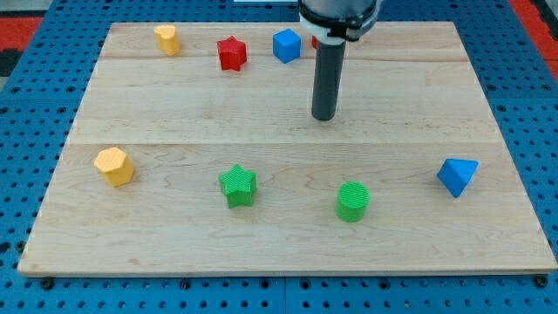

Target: Push the green circle left a bit

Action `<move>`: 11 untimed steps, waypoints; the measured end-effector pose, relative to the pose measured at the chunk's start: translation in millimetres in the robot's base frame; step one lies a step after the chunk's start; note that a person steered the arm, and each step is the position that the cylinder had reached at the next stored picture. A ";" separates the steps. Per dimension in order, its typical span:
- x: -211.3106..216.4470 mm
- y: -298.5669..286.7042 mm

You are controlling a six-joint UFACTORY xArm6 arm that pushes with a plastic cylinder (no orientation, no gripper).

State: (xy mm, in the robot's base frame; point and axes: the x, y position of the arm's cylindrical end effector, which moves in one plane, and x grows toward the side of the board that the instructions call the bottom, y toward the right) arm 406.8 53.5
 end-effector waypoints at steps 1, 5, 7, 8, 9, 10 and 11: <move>21.9 -8.7; 32.9 6.3; 130.5 66.6; 146.5 101.2; 137.7 12.1; 126.3 -5.0; 123.1 -4.7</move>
